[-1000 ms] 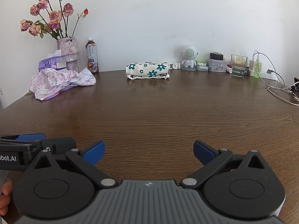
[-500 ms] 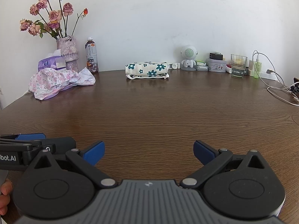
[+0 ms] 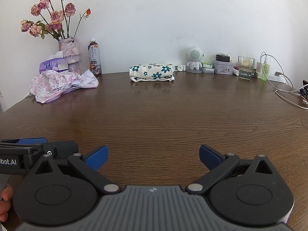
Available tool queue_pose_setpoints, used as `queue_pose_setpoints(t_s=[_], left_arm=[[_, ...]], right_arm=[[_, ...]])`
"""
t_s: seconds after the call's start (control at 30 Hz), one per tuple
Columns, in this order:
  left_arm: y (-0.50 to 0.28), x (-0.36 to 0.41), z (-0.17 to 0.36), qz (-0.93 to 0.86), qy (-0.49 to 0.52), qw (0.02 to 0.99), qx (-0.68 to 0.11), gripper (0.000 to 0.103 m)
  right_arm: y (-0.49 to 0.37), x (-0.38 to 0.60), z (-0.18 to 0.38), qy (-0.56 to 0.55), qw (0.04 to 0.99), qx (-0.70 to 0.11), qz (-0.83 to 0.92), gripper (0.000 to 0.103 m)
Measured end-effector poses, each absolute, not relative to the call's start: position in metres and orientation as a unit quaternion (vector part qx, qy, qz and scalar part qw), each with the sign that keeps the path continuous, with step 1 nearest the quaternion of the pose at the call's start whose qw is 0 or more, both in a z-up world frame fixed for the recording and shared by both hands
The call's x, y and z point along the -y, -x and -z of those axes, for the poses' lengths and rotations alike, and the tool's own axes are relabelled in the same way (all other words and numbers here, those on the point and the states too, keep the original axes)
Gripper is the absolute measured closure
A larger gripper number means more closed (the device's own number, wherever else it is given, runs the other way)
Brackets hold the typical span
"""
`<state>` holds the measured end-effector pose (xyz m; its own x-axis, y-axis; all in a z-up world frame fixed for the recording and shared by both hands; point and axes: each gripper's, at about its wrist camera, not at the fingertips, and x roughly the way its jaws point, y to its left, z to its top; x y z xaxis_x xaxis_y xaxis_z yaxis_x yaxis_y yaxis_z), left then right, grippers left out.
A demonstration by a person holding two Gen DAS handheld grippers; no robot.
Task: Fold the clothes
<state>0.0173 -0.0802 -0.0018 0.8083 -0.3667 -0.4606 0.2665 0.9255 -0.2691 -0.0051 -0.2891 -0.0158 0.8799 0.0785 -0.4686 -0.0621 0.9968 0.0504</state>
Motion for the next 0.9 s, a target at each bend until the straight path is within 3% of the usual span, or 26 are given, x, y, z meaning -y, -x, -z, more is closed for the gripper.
queue_pose_setpoints(t_s=[0.9], left_arm=[[-0.0171,0.0817,0.0016,0.173,0.096,0.945,-0.260,0.000]], right_arm=[[0.0046,0.2908,0.0158,-0.017,0.969,-0.243,-0.037,0.000]])
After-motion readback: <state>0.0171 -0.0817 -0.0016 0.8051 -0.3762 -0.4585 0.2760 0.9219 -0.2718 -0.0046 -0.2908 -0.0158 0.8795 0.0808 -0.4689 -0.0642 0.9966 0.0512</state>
